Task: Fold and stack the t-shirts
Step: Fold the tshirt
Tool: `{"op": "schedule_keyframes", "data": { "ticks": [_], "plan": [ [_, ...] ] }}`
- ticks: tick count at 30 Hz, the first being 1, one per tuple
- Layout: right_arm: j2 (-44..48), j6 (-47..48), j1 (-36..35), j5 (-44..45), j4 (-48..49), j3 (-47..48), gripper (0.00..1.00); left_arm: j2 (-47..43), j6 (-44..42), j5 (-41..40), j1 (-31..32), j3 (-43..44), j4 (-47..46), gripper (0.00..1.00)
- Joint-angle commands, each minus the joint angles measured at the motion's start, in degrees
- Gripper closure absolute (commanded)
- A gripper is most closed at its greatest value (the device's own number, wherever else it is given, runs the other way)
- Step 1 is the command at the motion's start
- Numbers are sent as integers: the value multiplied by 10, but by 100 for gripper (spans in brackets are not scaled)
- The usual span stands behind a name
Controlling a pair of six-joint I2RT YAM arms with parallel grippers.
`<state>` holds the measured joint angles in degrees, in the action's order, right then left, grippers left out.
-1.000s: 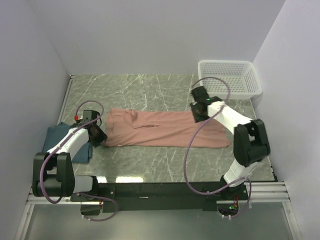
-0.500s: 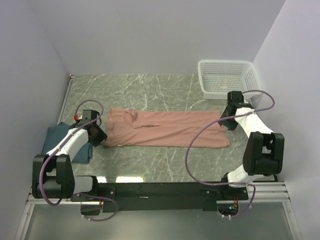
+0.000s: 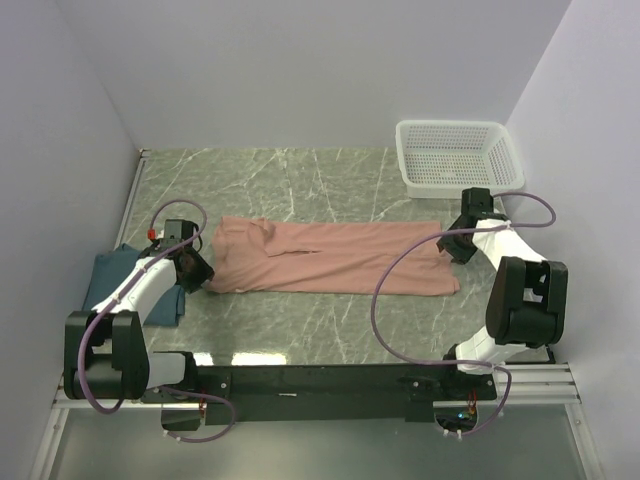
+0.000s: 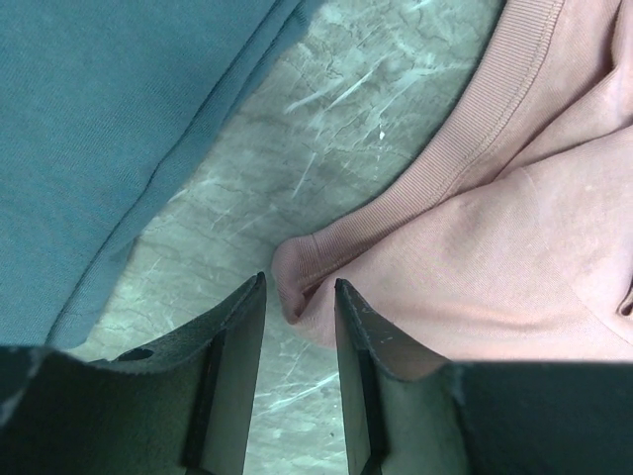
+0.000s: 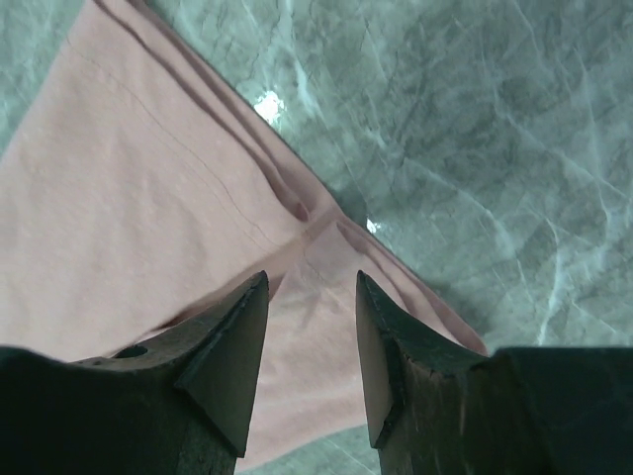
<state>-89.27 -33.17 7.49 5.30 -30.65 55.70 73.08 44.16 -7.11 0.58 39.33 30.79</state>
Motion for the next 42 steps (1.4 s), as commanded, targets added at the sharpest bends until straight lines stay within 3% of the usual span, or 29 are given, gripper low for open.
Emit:
{"op": "schedule_keyframes", "data": {
  "ticks": [1, 11, 14, 19, 23, 32, 35, 36, 42],
  "plan": [
    [-16, -19, 11, -5, 29, -2, 52, -15, -9, 6, -1, -1, -11, 60],
    [-40, -20, 15, -6, 40, -23, 57, -13, -8, 3, -1, 0, -10, 61],
    [-37, -21, 16, 1, 36, -20, 67, -14, -9, 5, -1, -2, -12, 61],
    [-19, -16, 16, 27, 17, 4, 93, -14, -9, 3, -1, -1, -10, 61],
    [-13, -8, 17, 34, -4, 27, 98, -14, -9, 2, -1, -1, -8, 61],
    [-41, 4, 16, 18, -11, 55, 93, -16, -8, -3, -1, -2, -7, 61],
    [-51, 7, 15, 10, -12, 62, 83, -15, -7, -4, -1, -2, -6, 61],
    [-54, 8, 16, 4, -11, 63, 75, -17, -7, -4, -1, -1, -6, 61],
    [9, 4, 17, 6, -27, 49, 57, -22, -3, -7, -1, -1, -7, 59]
  ]
}}
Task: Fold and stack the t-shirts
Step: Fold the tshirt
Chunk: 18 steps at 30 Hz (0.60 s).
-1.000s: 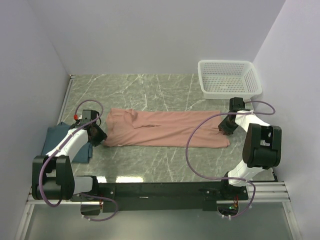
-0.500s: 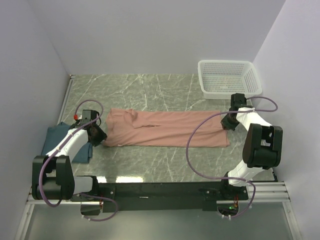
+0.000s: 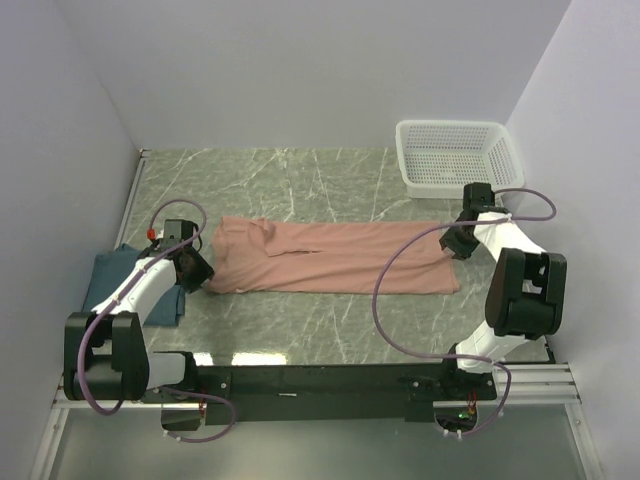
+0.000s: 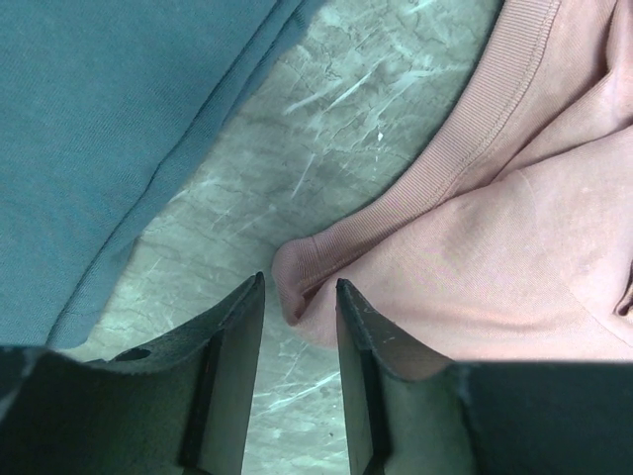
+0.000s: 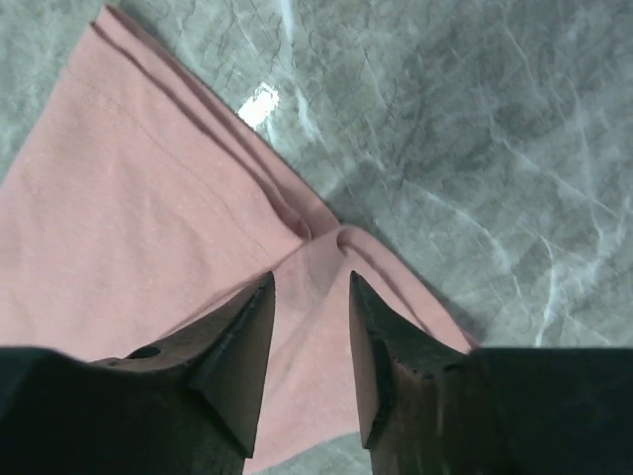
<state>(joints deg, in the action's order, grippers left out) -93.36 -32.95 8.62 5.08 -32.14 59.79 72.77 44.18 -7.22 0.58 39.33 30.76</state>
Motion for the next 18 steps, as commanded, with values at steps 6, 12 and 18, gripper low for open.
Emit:
{"op": "schedule_keyframes", "data": {
  "ticks": [6, 12, 18],
  "plan": [
    [157, -32, 10, -2, -30, -84, 41, -24, 1, -1, -1, -2, -13, 55],
    [248, -66, 28, -33, -12, -182, 34, -21, 1, 4, -1, -1, -18, 55],
    [255, -75, 59, -77, 27, -245, 35, -20, 0, 13, -1, -2, -25, 54]
  ]
}}
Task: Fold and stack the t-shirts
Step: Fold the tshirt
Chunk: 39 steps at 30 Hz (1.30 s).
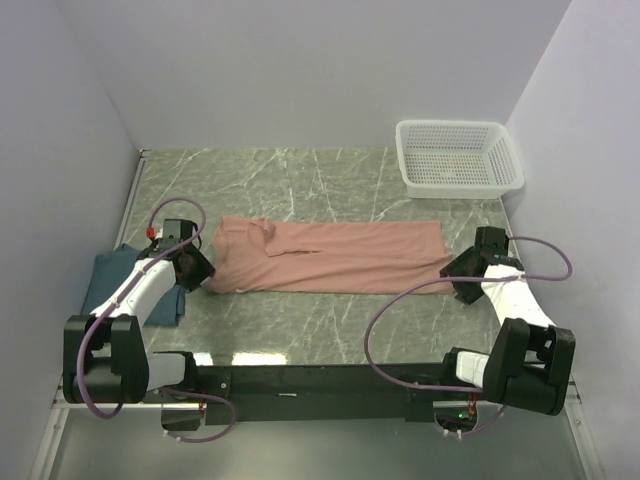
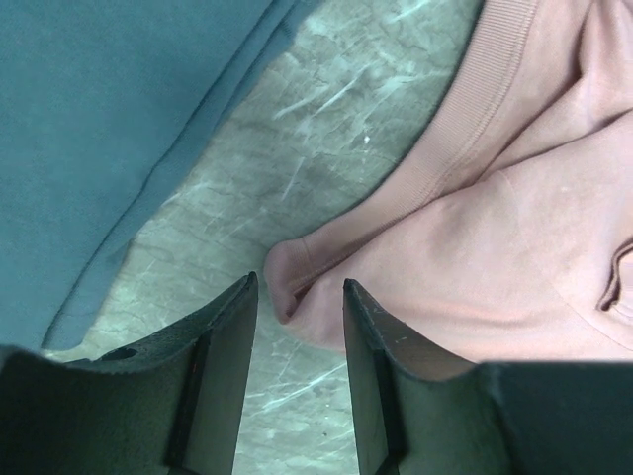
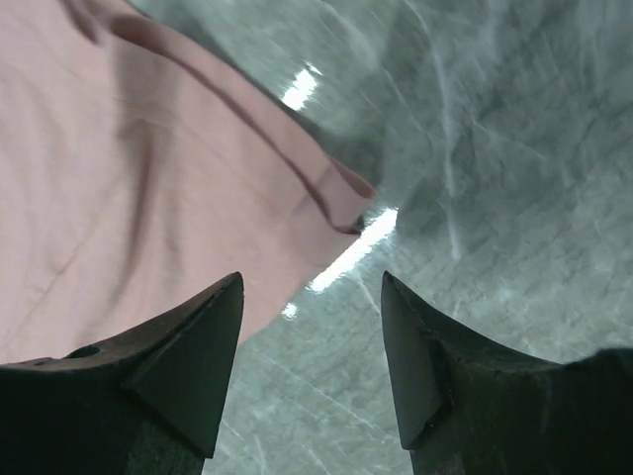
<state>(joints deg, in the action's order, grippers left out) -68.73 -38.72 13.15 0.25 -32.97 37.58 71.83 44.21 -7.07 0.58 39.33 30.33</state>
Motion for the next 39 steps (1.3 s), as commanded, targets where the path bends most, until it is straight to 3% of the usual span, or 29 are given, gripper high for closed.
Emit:
{"op": "schedule_keyframes", "data": {
  "ticks": [1, 8, 20, 31, 35, 39],
  "plan": [
    [7, -21, 18, -37, 51, -30, 36, -10, 1, 17, -1, -2, -23, 54],
    [10, -32, 33, -41, 108, -69, 44, -13, 4, 30, -1, -4, -36, 53],
    [-25, -14, 54, -48, 142, -88, 46, -13, 17, 44, -1, -13, -19, 52],
    [-54, -14, 60, -68, 156, -97, 54, -98, 89, 31, -1, -51, 17, 33],
    [-57, -10, 61, -74, 152, -100, 60, -83, 95, 44, -1, -63, -2, 33],
    [-53, -5, 62, -73, 150, -100, 66, -62, 97, 51, -1, -65, -16, 43]
  ]
}}
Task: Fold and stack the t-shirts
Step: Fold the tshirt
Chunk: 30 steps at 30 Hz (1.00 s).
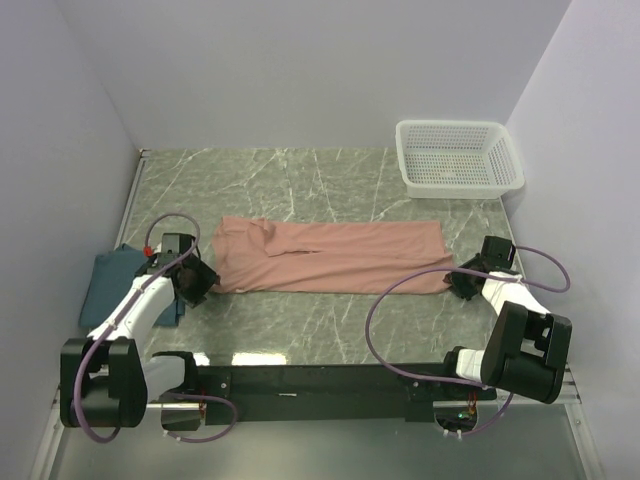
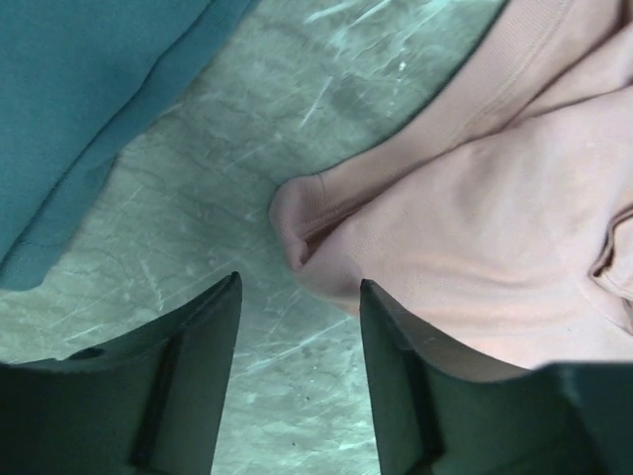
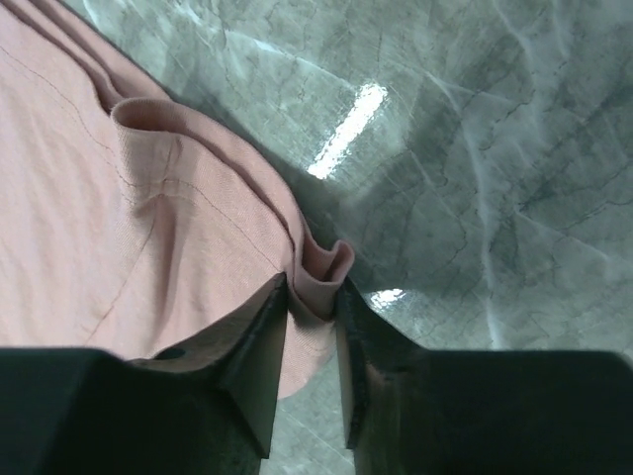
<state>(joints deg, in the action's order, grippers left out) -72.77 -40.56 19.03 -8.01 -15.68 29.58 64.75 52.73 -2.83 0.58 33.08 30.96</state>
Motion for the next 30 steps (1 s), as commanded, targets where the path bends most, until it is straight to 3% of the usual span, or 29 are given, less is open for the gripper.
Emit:
{"op": "schedule_keyframes", "data": {
  "ticks": [1, 7, 10, 13, 14, 18, 25, 30],
  "plan": [
    [-12, 15, 3, 12, -23, -18, 70, 13, 13, 10, -1, -4, -27, 44],
    [-18, 21, 4, 12, -20, -20, 79, 28, 35, 22, -1, -21, -75, 50],
    [-24, 22, 5, 13, -21, -18, 88, 43, 51, 16, -1, -31, -98, 56],
    [-24, 23, 10, 22, -33, -13, 100, 50, 62, -4, -1, -41, -100, 69],
    [-21, 24, 13, 26, -39, -8, 100, 49, 64, -10, -1, -40, -96, 79],
    [0, 35, 33, 48, -87, 21, 100, 39, 69, -56, -2, -22, -51, 99],
    [53, 28, 49, 74, -141, 18, 100, 12, 76, -110, -22, 1, 36, 99],
    [75, 24, 55, 83, -149, -1, 100, -7, 89, -87, -42, -37, 30, 98]
  ]
}}
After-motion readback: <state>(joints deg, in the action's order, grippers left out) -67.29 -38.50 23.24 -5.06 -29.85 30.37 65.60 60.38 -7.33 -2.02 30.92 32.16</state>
